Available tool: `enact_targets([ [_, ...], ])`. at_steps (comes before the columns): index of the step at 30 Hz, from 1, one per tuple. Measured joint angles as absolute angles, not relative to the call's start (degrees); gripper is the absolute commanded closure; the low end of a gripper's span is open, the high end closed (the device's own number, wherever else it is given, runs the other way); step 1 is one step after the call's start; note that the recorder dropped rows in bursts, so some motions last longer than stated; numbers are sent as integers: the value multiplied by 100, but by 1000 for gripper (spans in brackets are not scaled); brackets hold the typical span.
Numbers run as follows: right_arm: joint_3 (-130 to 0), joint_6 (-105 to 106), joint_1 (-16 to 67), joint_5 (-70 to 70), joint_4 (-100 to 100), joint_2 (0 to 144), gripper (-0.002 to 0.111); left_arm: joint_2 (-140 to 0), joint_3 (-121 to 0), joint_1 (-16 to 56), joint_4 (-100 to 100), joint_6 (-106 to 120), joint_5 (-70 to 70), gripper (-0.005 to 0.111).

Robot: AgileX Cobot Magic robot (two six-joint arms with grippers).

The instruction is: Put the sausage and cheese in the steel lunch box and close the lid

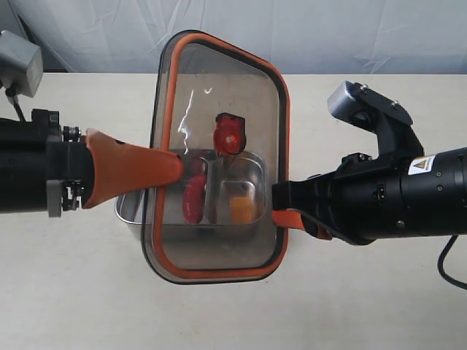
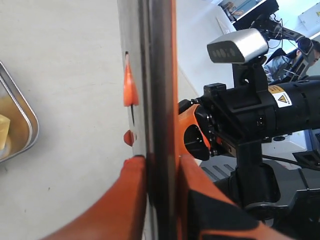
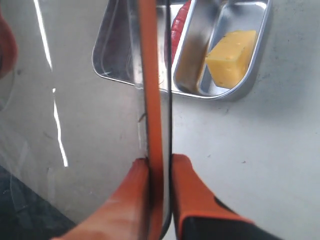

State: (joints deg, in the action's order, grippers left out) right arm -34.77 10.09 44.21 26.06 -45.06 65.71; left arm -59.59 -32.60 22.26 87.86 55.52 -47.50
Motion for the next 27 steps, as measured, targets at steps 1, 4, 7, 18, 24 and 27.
enact_targets([
  [1,-3477,1009,4421,2606,-4506,6571,109,-5959,-3260,2226,8786,5552,-4750,107],
  [4,-3477,1009,4421,2579,-4506,6571,109,-5959,-3260,2226,8786,5561,-4667,107],
  [7,-3477,1009,4421,2524,-4506,6571,109,-5959,-3260,2226,8786,5573,-4594,107],
  [18,-3477,1295,4421,2335,-4506,6571,69,-5971,-3260,2226,8846,5674,-4246,107],
  [24,-3477,1306,4421,2378,-4478,6571,69,-5980,-3260,2226,8823,5721,-3978,107],
  [27,-3477,1252,4421,2301,-3973,6405,69,-5980,-3363,2226,8191,5729,-3525,107],
])
